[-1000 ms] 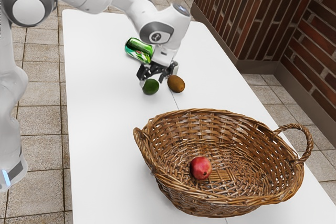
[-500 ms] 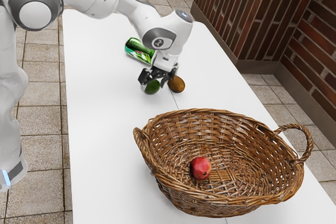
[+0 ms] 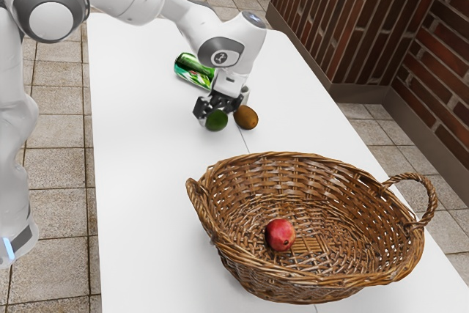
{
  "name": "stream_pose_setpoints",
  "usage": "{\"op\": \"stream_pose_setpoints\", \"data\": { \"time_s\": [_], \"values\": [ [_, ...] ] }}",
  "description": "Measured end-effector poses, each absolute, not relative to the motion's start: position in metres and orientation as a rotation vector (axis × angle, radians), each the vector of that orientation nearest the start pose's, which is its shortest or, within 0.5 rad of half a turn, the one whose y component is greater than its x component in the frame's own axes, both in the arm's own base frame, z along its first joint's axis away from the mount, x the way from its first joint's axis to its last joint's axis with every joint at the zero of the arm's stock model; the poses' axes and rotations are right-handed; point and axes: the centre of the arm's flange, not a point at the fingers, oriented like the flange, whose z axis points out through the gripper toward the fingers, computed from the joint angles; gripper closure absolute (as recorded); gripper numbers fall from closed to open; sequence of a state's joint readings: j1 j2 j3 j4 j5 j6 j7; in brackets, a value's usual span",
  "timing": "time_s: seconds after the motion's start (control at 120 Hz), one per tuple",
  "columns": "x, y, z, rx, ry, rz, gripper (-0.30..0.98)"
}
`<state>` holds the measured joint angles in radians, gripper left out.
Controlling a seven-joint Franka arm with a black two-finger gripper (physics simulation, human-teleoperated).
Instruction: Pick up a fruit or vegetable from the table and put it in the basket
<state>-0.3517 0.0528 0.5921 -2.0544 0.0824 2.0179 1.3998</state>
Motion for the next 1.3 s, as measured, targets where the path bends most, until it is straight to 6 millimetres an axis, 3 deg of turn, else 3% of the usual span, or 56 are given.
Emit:
{"op": "stream_pose_setpoints", "data": {
  "time_s": [0.117, 0.267, 0.308, 0.367, 0.492, 0.667, 0.833, 0.992, 1.075, 1.183, 1.3],
  "values": [
    [0.536, 0.132, 0.423, -2.568, 1.758, 0.167, 0.36],
    [0.529, 0.116, 0.501, -2.517, 1.792, -0.010, 0.35],
    [0.527, 0.092, 0.519, -2.475, 1.852, -0.047, 0.35],
    [0.523, 0.040, 0.538, -2.382, 1.976, -0.074, 0.36],
    [0.512, -0.051, 0.550, -2.224, 2.158, -0.048, 0.32],
    [0.497, -0.124, 0.562, -2.105, 2.271, -0.049, 0.32],
    [0.493, -0.163, 0.621, -2.023, 2.272, -0.189, 0.33],
    [0.464, -0.237, 0.625, -1.907, 2.383, -0.204, 0.33],
    [0.459, -0.261, 0.612, -1.889, 2.417, -0.171, 0.26],
    [0.463, -0.274, 0.593, -1.907, 2.419, -0.117, 0.12],
    [0.479, -0.271, 0.590, -1.937, 2.368, -0.104, 0.05]
  ]
}}
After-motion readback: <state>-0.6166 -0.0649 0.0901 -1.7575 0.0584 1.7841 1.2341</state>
